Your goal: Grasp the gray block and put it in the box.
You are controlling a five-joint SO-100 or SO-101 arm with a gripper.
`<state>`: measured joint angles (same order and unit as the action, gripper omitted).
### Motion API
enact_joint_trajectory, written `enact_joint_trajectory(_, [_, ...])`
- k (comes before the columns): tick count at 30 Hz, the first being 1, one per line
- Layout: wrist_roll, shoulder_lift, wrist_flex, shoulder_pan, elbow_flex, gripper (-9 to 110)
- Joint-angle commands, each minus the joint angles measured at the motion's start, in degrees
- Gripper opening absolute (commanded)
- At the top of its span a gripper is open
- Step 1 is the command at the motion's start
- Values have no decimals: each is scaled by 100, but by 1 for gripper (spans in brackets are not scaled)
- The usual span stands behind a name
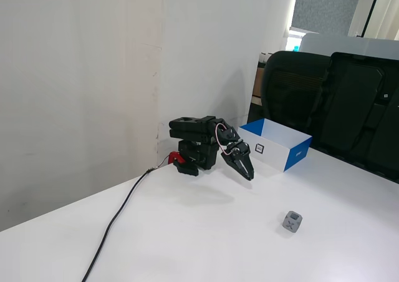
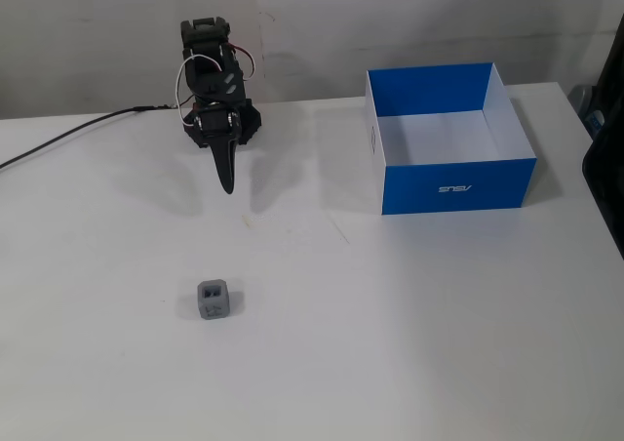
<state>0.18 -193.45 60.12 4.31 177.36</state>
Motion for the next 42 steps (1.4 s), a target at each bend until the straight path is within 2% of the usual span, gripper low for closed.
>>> enact_joint_trajectory(1, [62,-114,-141,-70,360,0])
enact_joint_trajectory(17, [9,-114,-149,18,360,0])
enact_joint_trajectory(19, [-1345,-114,-26,-264,334,0])
enact_joint_trajectory(22, [-1828,-114,132,-466,316,0])
enact_joint_trajectory(24, [-2646,-114,527,-642,255,0])
enact_joint_trajectory(28, [-2971,-114,633,-1274,-9,0])
enact_joint_trajectory(37, [-4395,-44,1239,-1652,-1538,0])
enact_joint_trajectory(42, [-5001,967,949,-1854,-2373,0])
